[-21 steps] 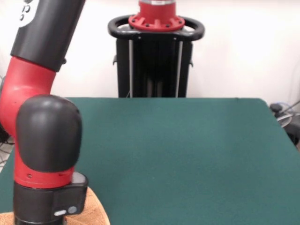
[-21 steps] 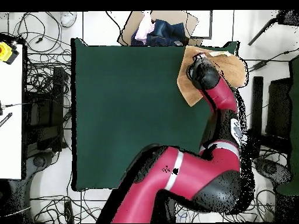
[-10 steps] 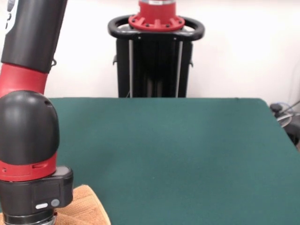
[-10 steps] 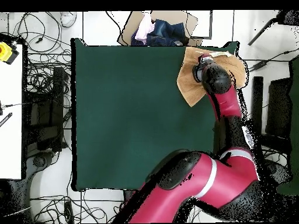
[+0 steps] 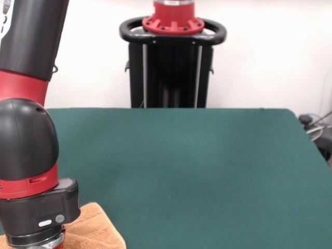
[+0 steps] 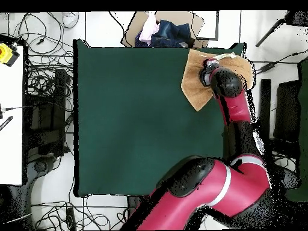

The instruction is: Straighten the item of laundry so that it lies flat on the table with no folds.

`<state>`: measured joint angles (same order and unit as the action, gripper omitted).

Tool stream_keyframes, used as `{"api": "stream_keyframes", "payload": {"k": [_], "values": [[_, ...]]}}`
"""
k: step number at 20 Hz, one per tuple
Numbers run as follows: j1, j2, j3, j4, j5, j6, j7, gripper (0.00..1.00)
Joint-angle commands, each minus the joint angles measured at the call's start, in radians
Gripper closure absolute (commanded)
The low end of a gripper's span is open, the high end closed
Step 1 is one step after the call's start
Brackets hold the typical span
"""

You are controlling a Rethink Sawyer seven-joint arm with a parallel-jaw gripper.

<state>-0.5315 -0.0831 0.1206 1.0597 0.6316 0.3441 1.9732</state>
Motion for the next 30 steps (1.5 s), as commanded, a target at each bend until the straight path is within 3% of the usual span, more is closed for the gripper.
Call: {"api": "stream_keyframes", "payload": {"k": [1, 12, 18, 22, 30], "values": [[0.013, 0.107, 0.09, 0.157, -0.044, 0.211, 0.07, 1.0], [0.024, 0.126, 0.046, 0.088, -0.043, 0.398, 0.124, 1.0], [-0.043, 0.052, 0.193, 0.31, 0.058, 0.296, 0.103, 1.0], [-0.1, 0.042, 0.292, 0.393, 0.103, 0.28, 0.054, 1.0], [-0.118, 0.051, 0.311, 0.376, 0.077, 0.319, 0.069, 1.0]]}}
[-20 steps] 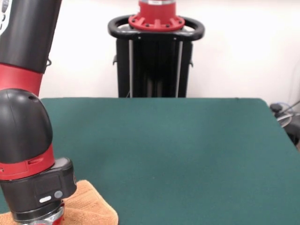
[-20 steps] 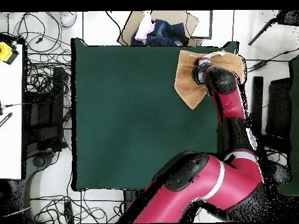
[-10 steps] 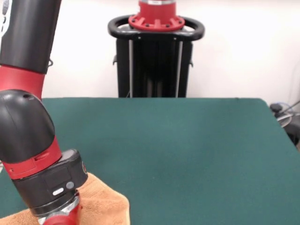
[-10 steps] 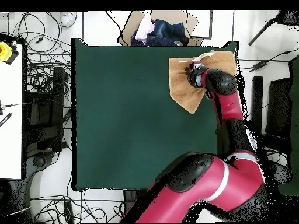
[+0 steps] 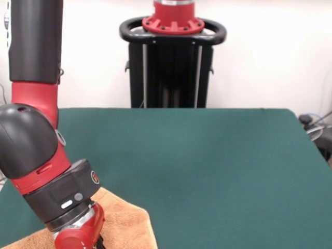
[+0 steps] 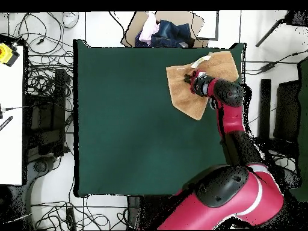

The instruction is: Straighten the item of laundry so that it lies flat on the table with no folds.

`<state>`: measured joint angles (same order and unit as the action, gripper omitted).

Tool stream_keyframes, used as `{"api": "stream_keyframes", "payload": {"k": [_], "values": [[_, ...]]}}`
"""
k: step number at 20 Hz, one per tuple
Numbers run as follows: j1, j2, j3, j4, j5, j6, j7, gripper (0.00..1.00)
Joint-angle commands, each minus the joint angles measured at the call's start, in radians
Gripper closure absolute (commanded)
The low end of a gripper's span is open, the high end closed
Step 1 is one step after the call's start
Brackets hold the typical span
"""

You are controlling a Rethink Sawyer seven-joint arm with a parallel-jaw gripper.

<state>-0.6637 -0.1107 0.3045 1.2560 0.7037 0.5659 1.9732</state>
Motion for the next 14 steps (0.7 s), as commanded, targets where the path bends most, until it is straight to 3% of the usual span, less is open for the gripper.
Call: {"api": "stream_keyframes", "payload": {"k": [1, 14], "values": [[0.013, 0.081, 0.124, 0.174, -0.001, 0.105, 0.072, 1.0], [0.001, 0.079, 0.12, 0.145, -0.011, 0.207, 0.092, 1.0]]}}
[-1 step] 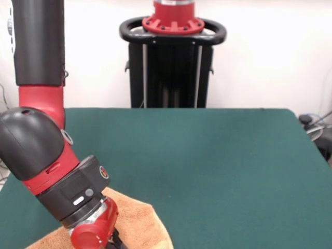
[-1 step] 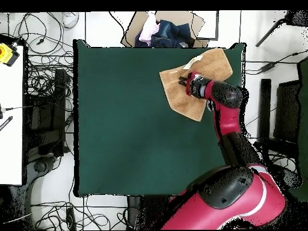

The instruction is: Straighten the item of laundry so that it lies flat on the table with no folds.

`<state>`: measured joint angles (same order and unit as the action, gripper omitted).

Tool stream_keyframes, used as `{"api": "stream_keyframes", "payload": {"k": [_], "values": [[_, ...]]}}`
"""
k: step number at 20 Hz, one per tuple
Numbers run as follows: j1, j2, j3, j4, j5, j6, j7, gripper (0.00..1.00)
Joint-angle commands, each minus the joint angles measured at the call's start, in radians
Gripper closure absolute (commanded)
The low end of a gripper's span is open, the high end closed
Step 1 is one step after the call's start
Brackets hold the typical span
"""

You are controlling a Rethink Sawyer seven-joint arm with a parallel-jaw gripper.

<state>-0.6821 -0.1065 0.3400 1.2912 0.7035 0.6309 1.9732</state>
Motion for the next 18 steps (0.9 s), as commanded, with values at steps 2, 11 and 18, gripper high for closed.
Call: {"api": "stream_keyframes", "payload": {"k": [2, 11, 18], "values": [[0.017, 0.076, 0.083, 0.104, -0.009, 0.164, 0.095, 1.0], [-0.005, 0.072, 0.103, 0.099, 0.001, 0.267, 0.082, 1.0], [-0.006, 0.103, 0.074, 0.019, -0.027, 0.354, 0.083, 1.0]]}}
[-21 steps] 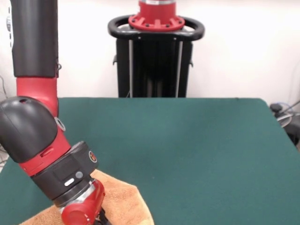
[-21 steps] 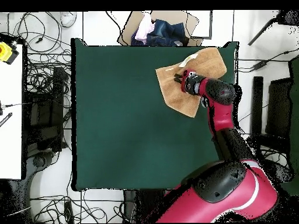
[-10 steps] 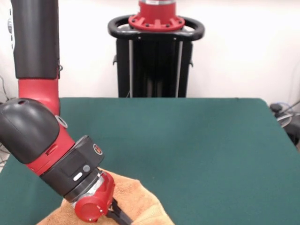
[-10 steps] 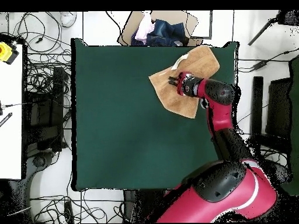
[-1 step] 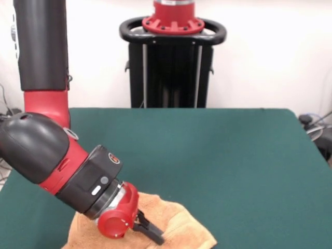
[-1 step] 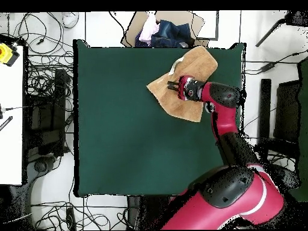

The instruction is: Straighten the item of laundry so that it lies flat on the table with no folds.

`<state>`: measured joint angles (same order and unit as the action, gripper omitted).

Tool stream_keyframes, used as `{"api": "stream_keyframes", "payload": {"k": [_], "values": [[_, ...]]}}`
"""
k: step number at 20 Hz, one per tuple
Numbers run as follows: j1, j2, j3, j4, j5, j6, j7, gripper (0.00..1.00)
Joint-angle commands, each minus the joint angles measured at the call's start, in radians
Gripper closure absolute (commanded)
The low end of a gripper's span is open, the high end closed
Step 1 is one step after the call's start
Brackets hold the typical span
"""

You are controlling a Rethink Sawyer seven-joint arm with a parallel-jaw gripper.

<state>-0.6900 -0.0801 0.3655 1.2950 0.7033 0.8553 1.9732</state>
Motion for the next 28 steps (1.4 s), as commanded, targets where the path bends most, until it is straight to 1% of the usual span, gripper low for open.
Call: {"api": "stream_keyframes", "payload": {"k": [1, 6, 7, 12, 13, 16, 17, 18, 19, 21, 22, 26, 28], "values": [[0.001, 0.079, 0.042, 0.005, -0.032, 0.144, 0.083, 1.0], [-0.003, 0.073, 0.017, -0.032, -0.062, 0.22, 0.095, 1.0], [-0.005, 0.061, 0.017, -0.022, -0.063, 0.222, 0.096, 1.0], [-0.004, 0.076, 0.012, -0.068, -0.074, 0.251, 0.105, 1.0], [-0.011, 0.075, 0.02, -0.06, -0.067, 0.26, 0.103, 1.0], [-0.053, -0.039, 0.119, 0.243, 0.068, 0.158, 0.082, 1.0], [-0.074, -0.104, 0.159, 0.367, 0.129, 0.112, 0.065, 1.0], [-0.089, -0.149, 0.195, 0.452, 0.188, 0.121, 0.065, 1.0], [-0.102, -0.182, 0.225, 0.516, 0.233, 0.134, 0.056, 1.0], [-0.129, -0.198, 0.28, 0.593, 0.29, 0.184, 0.031, 1.0], [-0.139, -0.197, 0.3, 0.615, 0.305, 0.2, 0.016, 1.0], [-0.175, -0.19, 0.364, 0.674, 0.337, 0.284, -0.005, 1.0], [-0.185, -0.177, 0.389, 0.697, 0.342, 0.282, -0.033, 1.0]]}}
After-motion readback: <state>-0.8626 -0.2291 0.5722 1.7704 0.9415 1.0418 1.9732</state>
